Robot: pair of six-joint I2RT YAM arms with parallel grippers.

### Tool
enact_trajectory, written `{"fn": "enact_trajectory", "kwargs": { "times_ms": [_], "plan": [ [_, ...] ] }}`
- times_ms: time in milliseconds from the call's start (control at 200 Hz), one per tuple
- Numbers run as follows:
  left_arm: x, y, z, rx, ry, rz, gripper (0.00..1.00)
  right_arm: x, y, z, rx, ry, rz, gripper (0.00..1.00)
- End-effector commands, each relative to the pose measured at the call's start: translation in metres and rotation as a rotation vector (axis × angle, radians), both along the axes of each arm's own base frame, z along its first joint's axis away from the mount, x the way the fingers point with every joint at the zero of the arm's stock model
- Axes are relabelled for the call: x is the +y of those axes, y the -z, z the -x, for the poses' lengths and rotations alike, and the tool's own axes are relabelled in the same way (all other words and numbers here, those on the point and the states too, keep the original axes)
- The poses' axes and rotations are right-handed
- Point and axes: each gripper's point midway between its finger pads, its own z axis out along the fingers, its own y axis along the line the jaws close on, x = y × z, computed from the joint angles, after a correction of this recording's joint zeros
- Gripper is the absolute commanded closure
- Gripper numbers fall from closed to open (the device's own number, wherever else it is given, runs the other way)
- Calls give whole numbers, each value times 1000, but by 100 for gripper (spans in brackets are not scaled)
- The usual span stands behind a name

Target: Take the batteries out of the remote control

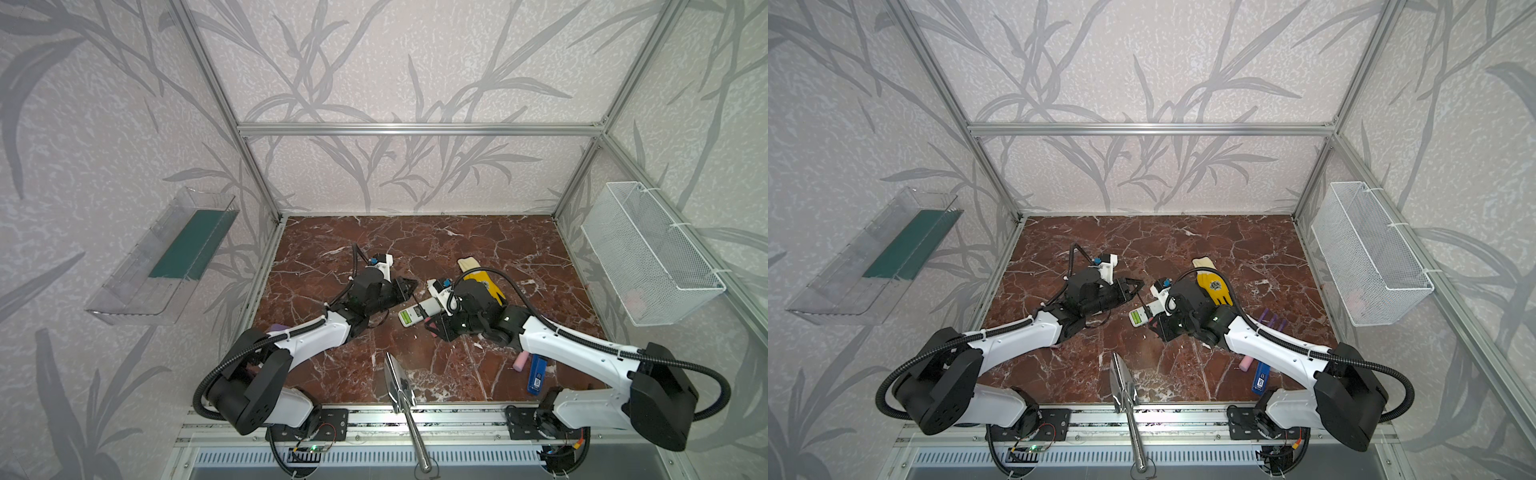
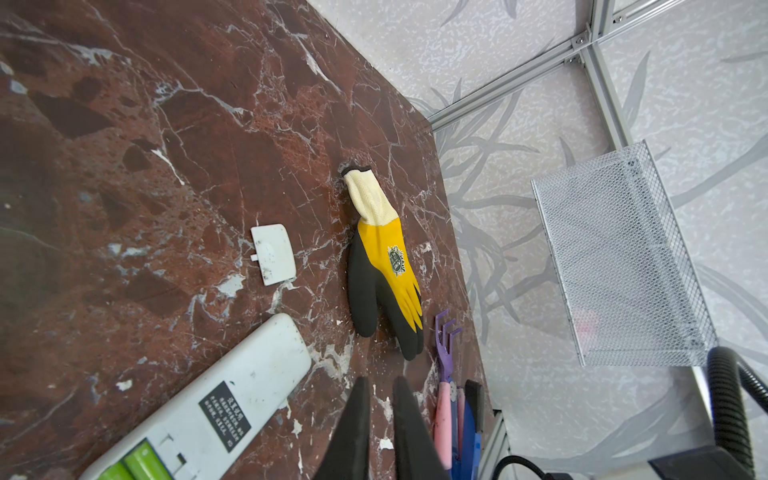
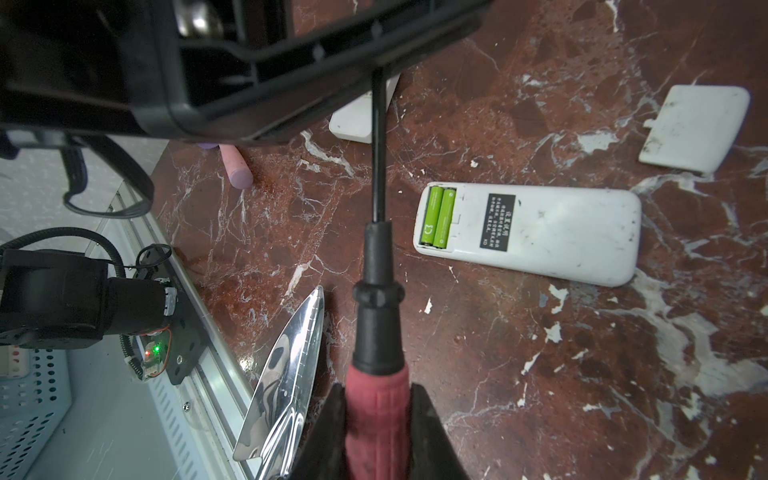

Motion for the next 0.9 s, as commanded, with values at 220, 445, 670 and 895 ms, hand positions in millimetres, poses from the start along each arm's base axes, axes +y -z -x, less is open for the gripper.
{"fn": "enact_trajectory", "kwargs": {
  "times_ms": [220, 445, 670, 895],
  "plan": [
    [3, 4, 5, 21, -12, -26, 100, 17, -20, -22, -46, 5, -63, 98],
    [27, 8, 1, 88, -133, -123, 100, 15, -14, -30, -98, 9, -21, 80],
    [44, -3, -1, 137, -227, -171, 100, 13, -19, -36, -187, -23, 16, 56],
    [57, -2, -5, 190, -308, -219, 100, 6, -32, -35, -346, -78, 48, 42]
  ]
}}
